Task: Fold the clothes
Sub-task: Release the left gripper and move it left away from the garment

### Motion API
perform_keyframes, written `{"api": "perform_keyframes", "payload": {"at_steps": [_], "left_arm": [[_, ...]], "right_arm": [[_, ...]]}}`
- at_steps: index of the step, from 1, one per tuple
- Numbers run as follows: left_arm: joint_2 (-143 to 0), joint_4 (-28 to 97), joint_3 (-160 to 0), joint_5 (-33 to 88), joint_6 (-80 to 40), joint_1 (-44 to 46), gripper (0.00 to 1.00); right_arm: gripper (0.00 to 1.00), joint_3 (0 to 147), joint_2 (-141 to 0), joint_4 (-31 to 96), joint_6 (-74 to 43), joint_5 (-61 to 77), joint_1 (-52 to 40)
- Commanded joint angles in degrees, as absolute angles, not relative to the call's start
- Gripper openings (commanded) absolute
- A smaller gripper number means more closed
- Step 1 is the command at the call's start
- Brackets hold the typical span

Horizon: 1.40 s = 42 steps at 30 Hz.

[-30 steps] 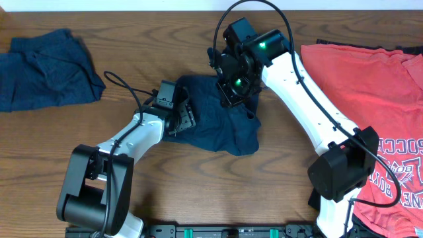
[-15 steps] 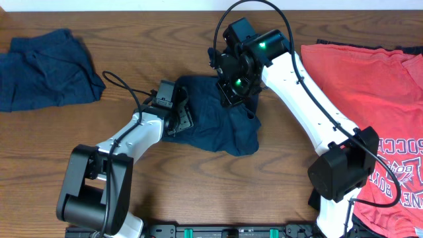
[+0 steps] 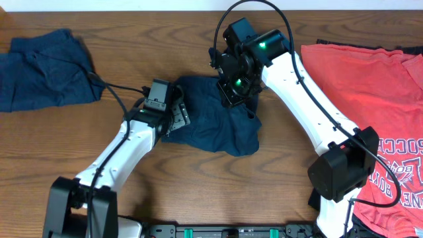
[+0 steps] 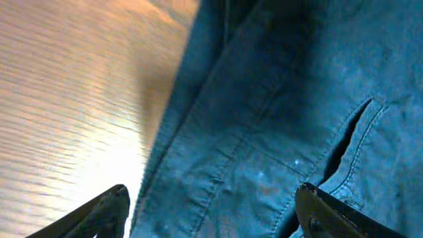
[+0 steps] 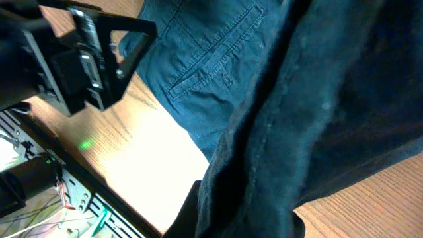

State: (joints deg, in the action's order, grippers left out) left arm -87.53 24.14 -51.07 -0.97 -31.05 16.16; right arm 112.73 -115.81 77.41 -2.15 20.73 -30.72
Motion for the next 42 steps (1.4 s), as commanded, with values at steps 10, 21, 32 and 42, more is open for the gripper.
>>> {"api": "perform_keyframes", "payload": {"at_steps": [10, 21, 32, 42], "left_arm": [[-86.08, 24.77, -52.99, -10.74, -29.3, 11.77, 0.84], [-79.2, 26.0, -55.2, -13.39, -26.59, 1.5, 0.92], [-77.84, 28.21, -55.2, -13.37, -26.65, -1.5, 0.93], [-77.82, 28.29, -55.2, -13.37, -26.61, -1.5, 0.93]], "right_arm": [[0.01, 113.62, -116.44, 77.1, -1.41, 20.78, -31.14], [0.01, 113.62, -120.95, 75.7, -1.13, 20.75, -33.47], [0.01, 113.62, -122.02, 74.04, 0.08, 17.34, -40.6], [0.01, 113.62, -125.6, 72.4, 0.23, 17.34, -42.68]]}}
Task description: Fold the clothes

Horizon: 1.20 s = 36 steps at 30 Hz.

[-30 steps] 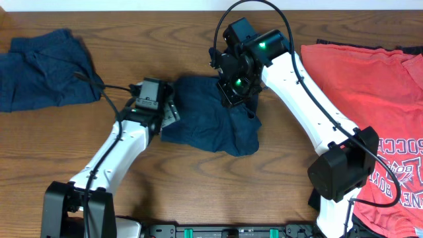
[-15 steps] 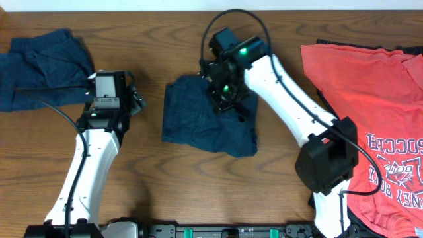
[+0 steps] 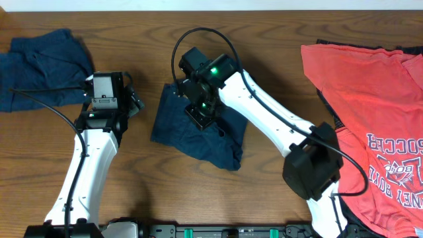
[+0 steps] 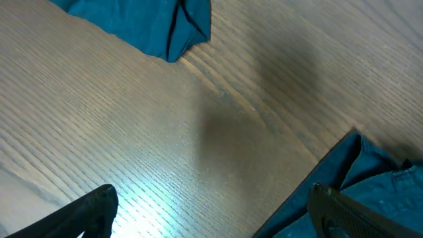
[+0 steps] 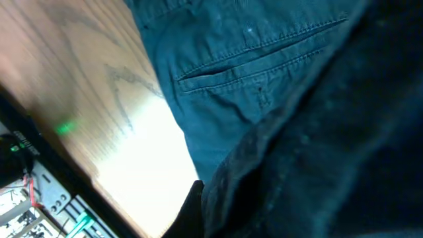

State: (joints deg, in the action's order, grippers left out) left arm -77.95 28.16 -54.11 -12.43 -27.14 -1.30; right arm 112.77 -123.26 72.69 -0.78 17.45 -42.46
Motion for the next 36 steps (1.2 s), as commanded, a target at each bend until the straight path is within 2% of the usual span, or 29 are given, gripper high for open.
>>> {"api": "perform_keyframes", "payload": {"at_steps": [1, 2, 4, 5, 6, 13, 16, 20, 22, 26, 30, 36], "left_arm": [[-77.82, 28.29, -55.2, -13.37, -26.61, -1.5, 0.93], [-77.82, 28.29, -55.2, -13.37, -26.61, -1.5, 0.93], [-77.82, 28.29, -55.2, -13.37, -26.61, -1.5, 0.93], [-77.82, 28.29, -55.2, -13.39, -26.61, -1.5, 0.93], [-77.82, 28.29, -55.2, -13.39, -26.61, -1.5, 0.93], [-77.82, 28.91, -55.2, -13.37, -26.61, -1.5, 0.93], [-77.82, 29.39, -55.2, -13.39, -26.61, -1.5, 0.93], [-77.82, 29.52, -55.2, -13.39, -26.61, -1.5, 0.94], [-77.82, 29.5, -55.2, -13.41, -26.61, -1.5, 0.94], [-77.84, 29.5, -55.2, -14.09, -26.65, -1.5, 0.94], [-77.82, 29.52, -55.2, -15.75, -26.63, -1.5, 0.94], [-77.84, 29.52, -55.2, -16.64, -26.63, -1.72, 0.95]], "right_arm": [[0.01, 113.62, -125.84, 72.4, 0.23, 17.34, -42.65], [0.14, 113.62, -126.41, 72.31, 0.23, 17.32, -42.65], [0.67, 113.62, -127.15, 71.96, 0.25, 17.32, -42.65], [0.88, 113.62, -127.44, 71.7, 0.25, 17.34, -42.65], [0.99, 113.62, -127.61, 71.4, 0.3, 17.34, -42.65], [0.98, 113.62, -128.64, 67.7, 0.75, 17.47, -42.78], [0.86, 113.62, -128.66, 66.13, 0.95, 18.24, -42.89], [0.81, 113.62, -128.66, 65.36, 0.97, 18.46, -43.48], [0.74, 113.62, -128.66, 65.06, 1.28, 18.5, -44.16], [0.75, 113.62, -128.66, 64.55, 3.4, 19.09, -46.54], [0.83, 113.62, -128.66, 63.55, 5.08, 19.05, -49.65], [0.82, 113.62, -128.66, 61.69, 5.21, 19.09, -52.88]]}}
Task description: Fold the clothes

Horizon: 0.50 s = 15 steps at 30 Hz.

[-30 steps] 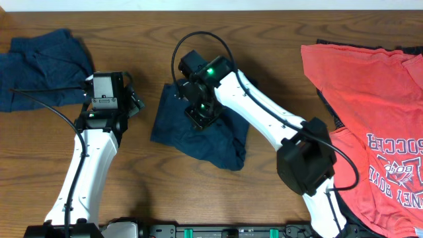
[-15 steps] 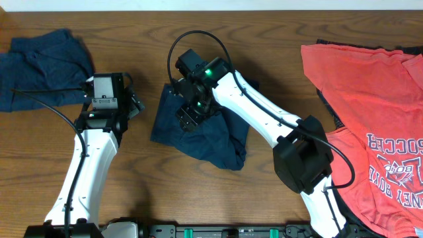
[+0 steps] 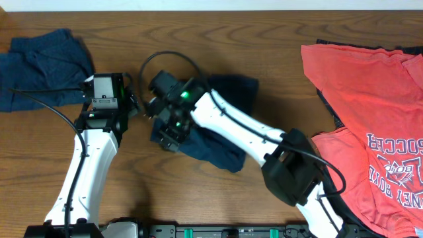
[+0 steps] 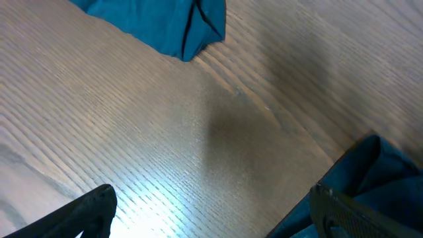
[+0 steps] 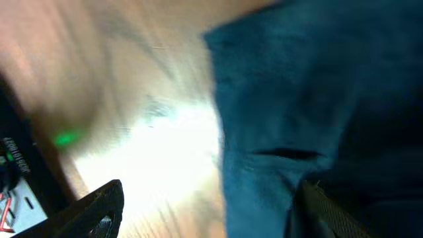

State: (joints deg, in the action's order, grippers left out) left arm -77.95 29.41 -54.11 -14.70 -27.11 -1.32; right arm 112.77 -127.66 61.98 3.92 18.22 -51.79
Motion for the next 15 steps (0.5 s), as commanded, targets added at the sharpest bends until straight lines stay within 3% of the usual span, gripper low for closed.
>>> {"api": "perform_keyframes", "payload": {"at_steps": [1, 9, 15], "left_arm": [[-77.84, 29.52, -55.2, -16.67, -26.63, -1.72, 0.95], [-77.84, 29.5, -55.2, -20.78, -26.63, -2.11, 0.98], [-78.13, 29.58, -55.2, -22.76, -26.92, -8.69, 0.98]], "right_arm": [[0.82, 113.62, -128.66, 61.69, 5.21, 19.09, -53.04], [0.86, 113.62, -128.66, 61.28, 3.66, 14.74, -51.42], [0.86, 113.62, -128.66, 61.78, 3.64, 14.76, -48.69]]}}
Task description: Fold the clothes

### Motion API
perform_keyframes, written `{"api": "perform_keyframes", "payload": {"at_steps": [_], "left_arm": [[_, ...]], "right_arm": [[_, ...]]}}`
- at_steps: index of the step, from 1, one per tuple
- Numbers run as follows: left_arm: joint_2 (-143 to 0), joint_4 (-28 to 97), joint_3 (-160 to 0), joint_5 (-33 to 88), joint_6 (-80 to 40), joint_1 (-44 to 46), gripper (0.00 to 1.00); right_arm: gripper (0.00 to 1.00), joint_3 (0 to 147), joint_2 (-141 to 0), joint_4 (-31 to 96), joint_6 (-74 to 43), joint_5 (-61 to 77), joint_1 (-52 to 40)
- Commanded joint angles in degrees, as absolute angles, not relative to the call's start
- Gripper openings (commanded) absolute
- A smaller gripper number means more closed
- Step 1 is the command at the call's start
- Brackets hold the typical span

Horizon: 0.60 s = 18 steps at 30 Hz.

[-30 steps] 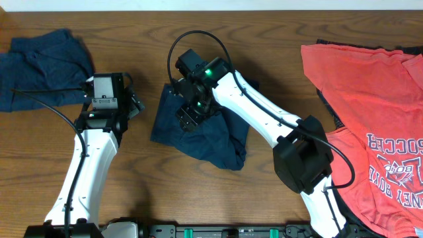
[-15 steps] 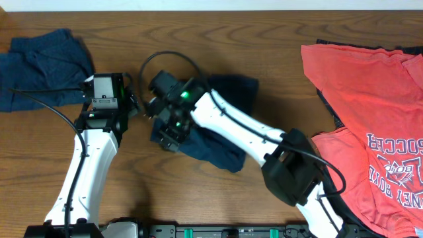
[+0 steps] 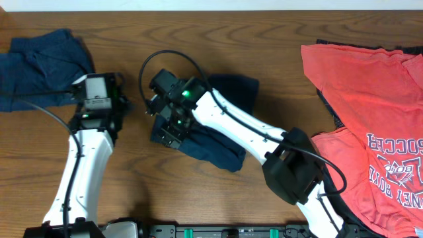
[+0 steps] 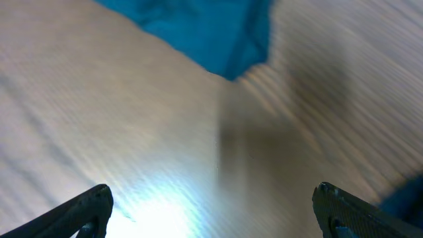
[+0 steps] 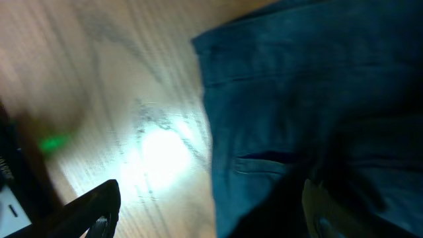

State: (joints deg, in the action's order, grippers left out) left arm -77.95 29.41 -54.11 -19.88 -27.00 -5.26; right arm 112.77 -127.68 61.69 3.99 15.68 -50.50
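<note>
Dark blue shorts (image 3: pixel 208 129) lie folded at the table's centre. My right gripper (image 5: pixel 211 211) hangs open at their left edge (image 5: pixel 284 99), one finger over bare wood and the other over the cloth, nothing clamped. A second blue garment (image 3: pixel 39 66) lies crumpled at the far left; its corner (image 4: pixel 205 33) shows at the top of the left wrist view. My left gripper (image 4: pixel 211 211) is open over bare wood between the two garments, holding nothing.
A red printed t-shirt (image 3: pixel 370 99) is spread over the right end of the table, with a dark garment edge under it. The right arm (image 3: pixel 244 129) stretches across the shorts. Black cables loop above both wrists.
My left gripper has turned left toward the crumpled blue garment, so the shorts have nearly left its view. My right gripper stays open at the shorts' left edge, barely shifted.
At first my right gripper held a raised fold of the shorts at their upper right, with the left gripper open on their left edge. Then the left had drawn away leftward and the right held the fold over the shorts. Now the fold lies released and both grippers are open.
</note>
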Motion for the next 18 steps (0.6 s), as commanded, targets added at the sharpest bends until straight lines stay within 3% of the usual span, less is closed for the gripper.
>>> {"api": "perform_keyframes", "payload": {"at_steps": [1, 9, 13, 15, 18], "left_arm": [[-78.26, 29.67, -55.2, -22.74, -27.18, -10.2, 0.98], [-79.37, 29.95, -55.2, -20.4, -28.18, -20.97, 0.98], [-80.16, 29.95, -55.2, -20.38, -28.18, -24.75, 0.98], [-80.79, 29.93, -55.2, -20.16, -28.21, -26.3, 0.98], [-82.06, 29.93, -55.2, -20.12, -28.21, -28.12, 0.98]], "right_arm": [[0.86, 113.65, -128.66, 61.89, 3.66, 14.76, -48.25], [0.87, 116.01, -128.64, 64.05, 3.49, 14.24, -46.37], [0.77, 117.95, -128.64, 66.22, -0.47, 8.1, -45.6], [0.65, 117.97, -128.64, 67.18, -1.69, 7.92, -44.36], [0.34, 117.95, -128.66, 69.12, -4.71, 7.92, -42.06]]}}
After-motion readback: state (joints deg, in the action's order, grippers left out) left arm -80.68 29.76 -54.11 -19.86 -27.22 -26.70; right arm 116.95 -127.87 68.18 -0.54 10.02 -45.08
